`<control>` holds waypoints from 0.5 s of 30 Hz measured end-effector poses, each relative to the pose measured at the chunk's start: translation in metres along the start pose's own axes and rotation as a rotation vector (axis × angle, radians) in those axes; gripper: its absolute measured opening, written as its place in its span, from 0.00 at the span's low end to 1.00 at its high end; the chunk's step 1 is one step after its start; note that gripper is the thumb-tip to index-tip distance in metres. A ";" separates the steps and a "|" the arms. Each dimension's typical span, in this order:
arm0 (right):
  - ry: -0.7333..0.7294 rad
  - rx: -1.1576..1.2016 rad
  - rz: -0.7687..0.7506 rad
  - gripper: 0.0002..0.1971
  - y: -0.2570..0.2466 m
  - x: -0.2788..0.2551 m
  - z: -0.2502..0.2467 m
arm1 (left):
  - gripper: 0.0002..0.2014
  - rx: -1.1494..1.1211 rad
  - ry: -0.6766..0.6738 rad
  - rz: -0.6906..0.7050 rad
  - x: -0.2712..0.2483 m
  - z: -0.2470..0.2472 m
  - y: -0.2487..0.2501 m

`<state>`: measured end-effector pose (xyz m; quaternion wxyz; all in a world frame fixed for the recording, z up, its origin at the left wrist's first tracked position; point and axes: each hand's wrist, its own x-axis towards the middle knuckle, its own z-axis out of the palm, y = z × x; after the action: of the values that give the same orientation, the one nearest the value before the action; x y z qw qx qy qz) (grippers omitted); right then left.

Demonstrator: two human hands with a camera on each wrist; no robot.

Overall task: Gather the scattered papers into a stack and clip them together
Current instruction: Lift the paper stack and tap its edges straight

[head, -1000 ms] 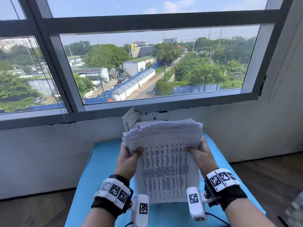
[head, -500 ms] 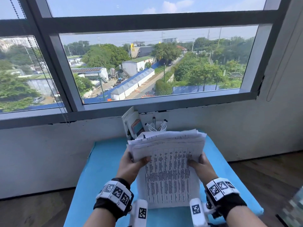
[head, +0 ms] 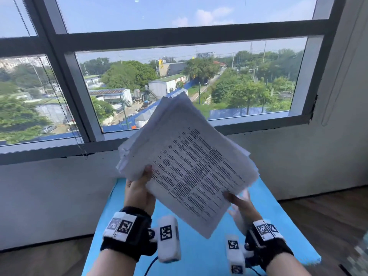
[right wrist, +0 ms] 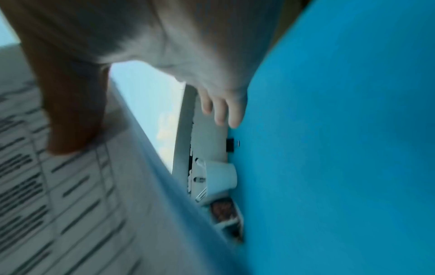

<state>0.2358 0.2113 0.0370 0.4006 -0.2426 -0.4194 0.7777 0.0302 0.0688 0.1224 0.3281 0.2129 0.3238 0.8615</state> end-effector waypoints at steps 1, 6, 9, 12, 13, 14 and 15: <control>-0.066 0.120 0.045 0.39 0.000 -0.004 0.008 | 0.47 -0.020 0.007 -0.036 -0.005 -0.004 -0.005; -0.110 0.118 -0.055 0.32 -0.015 -0.006 0.014 | 0.15 0.111 0.053 -0.055 -0.021 -0.036 -0.012; -0.042 0.006 -0.110 0.17 -0.028 -0.003 -0.005 | 0.14 0.288 -0.053 -0.048 -0.017 -0.070 0.010; -0.041 -0.146 -0.110 0.24 -0.035 0.001 -0.018 | 0.38 0.592 -0.223 -0.132 -0.010 -0.080 0.023; -0.056 -0.207 -0.091 0.30 -0.034 0.002 -0.020 | 0.38 0.674 -0.227 -0.140 -0.008 -0.078 0.020; -0.062 -0.261 -0.073 0.33 -0.032 0.004 -0.021 | 0.34 0.729 -0.195 -0.130 -0.008 -0.074 0.015; -0.068 -0.299 -0.066 0.34 -0.029 0.004 -0.019 | 0.28 0.744 -0.143 -0.119 -0.008 -0.070 0.009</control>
<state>0.2595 0.2326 0.0515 0.3710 -0.2592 -0.5516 0.7007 -0.0082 0.0287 0.0780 0.2993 0.3577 0.6026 0.6475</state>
